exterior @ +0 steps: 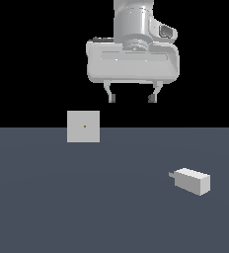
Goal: Plug the charger into the wall socket.
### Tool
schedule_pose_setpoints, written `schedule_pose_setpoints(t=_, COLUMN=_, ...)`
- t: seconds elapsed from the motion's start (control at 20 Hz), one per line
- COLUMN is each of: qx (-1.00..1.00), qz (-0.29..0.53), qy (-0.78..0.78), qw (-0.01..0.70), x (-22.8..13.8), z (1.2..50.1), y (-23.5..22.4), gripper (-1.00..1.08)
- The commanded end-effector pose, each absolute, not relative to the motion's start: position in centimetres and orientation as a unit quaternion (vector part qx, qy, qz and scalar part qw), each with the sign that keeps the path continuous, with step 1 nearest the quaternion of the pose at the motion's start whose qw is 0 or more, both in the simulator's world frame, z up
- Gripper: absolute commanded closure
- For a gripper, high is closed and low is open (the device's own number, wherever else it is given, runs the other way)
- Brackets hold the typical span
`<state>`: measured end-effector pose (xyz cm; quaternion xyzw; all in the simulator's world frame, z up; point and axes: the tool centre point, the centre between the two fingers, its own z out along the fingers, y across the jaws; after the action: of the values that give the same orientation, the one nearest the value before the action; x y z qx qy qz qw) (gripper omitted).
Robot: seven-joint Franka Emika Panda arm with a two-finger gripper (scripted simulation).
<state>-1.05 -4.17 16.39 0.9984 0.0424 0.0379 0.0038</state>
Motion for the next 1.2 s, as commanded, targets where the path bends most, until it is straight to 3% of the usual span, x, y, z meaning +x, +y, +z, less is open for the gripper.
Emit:
schedule_pose_setpoints(t=0.0, qx=0.997, qz=0.041, qy=0.06, qw=0.002, x=-1.9, z=15.6, y=-4.7, gripper=-0.92)
schedule_pose_setpoints(t=1.15, qx=0.972, qz=0.073, qy=0.223, qw=-0.016, x=-8.2, z=8.5, y=-10.5, gripper=-0.92)
